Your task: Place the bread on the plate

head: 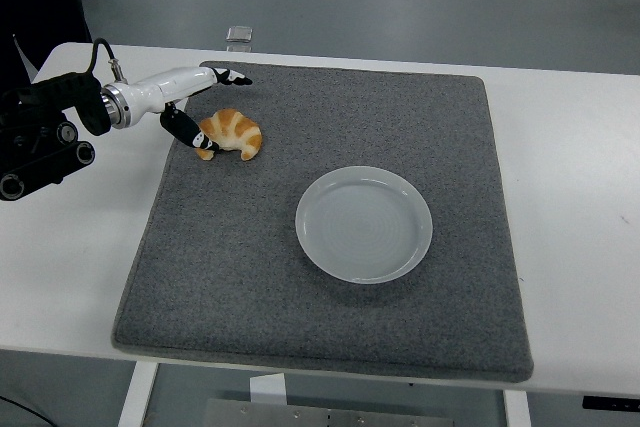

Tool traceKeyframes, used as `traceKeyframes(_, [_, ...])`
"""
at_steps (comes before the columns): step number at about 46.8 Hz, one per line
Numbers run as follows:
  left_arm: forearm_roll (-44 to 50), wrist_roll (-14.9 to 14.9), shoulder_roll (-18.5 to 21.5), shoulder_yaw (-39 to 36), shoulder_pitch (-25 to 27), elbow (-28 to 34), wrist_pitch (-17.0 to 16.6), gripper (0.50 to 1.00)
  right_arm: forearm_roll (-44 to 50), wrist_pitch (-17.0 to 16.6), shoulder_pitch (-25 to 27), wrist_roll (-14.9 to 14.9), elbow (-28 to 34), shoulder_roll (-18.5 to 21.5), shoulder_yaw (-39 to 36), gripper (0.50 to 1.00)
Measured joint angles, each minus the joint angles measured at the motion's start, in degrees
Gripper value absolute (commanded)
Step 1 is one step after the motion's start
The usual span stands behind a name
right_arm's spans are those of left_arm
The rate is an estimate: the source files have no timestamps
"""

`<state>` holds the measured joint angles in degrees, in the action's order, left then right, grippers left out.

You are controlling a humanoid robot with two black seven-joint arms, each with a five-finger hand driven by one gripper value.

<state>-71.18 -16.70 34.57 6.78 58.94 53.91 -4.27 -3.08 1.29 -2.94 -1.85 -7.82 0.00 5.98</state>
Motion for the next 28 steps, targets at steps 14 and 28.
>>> traceKeyframes(14, [-1.7,0.1,-4.2,-0.1,-0.1,-4.6,-0.7,0.99,0.0,0.0,0.0,0.0,0.0,0.0,0.0,0.952])
traceKeyframes(28, [-1.7,0.2,-5.1,-0.9,-0.2,-5.4,-0.7,0.984,0.0,0.0,0.0,0.0,0.0,0.0,0.0,0.952])
